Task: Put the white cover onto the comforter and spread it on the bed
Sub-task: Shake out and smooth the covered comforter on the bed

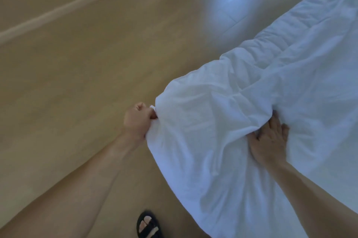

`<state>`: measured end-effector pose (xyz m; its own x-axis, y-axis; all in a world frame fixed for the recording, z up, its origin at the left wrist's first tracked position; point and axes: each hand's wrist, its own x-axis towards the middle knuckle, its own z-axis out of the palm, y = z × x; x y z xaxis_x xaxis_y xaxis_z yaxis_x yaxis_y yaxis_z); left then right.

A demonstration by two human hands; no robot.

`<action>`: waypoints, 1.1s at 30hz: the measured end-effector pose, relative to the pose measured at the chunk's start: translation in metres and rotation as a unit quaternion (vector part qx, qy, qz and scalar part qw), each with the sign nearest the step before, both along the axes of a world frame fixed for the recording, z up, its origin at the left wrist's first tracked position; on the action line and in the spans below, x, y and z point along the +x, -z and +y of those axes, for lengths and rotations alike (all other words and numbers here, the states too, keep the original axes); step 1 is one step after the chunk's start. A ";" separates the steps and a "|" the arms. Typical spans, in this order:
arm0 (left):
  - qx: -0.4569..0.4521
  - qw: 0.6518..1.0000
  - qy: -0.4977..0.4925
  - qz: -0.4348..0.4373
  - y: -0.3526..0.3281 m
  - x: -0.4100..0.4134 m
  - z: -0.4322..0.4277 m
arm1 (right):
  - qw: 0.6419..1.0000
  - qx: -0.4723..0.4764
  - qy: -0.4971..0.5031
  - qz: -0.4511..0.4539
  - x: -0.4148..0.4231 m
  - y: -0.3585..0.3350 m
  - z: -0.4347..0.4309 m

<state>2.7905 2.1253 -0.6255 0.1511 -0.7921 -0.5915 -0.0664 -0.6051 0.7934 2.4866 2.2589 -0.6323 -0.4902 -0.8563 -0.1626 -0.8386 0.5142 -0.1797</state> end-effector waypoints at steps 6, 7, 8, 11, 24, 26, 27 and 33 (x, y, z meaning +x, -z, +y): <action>0.113 0.980 0.166 -0.002 0.005 -0.001 0.002 | 0.998 0.062 0.022 0.015 0.001 0.003 -0.008; 0.163 0.960 0.228 0.023 0.003 0.003 0.001 | 0.997 0.074 0.018 0.021 0.000 0.005 -0.007; 0.182 0.942 0.282 0.026 0.003 0.008 0.000 | 0.996 0.080 0.014 0.024 -0.001 0.007 -0.006; 0.094 0.961 0.258 0.001 0.002 0.013 -0.006 | 0.995 0.095 0.019 0.020 -0.004 0.008 -0.004; -0.004 0.976 0.105 -0.189 0.031 0.059 0.030 | 0.967 0.209 0.144 -0.021 -0.035 -0.005 0.003; 0.001 0.967 0.182 -0.178 0.039 0.062 0.023 | 0.969 0.196 0.150 -0.023 -0.034 -0.005 0.002; 0.018 0.959 0.229 -0.169 0.041 0.063 0.020 | 0.970 0.188 0.152 -0.017 -0.031 -0.004 0.003; 0.293 0.809 0.508 0.041 0.000 0.052 -0.015 | 0.962 -0.020 0.260 -0.078 -0.016 -0.011 -0.026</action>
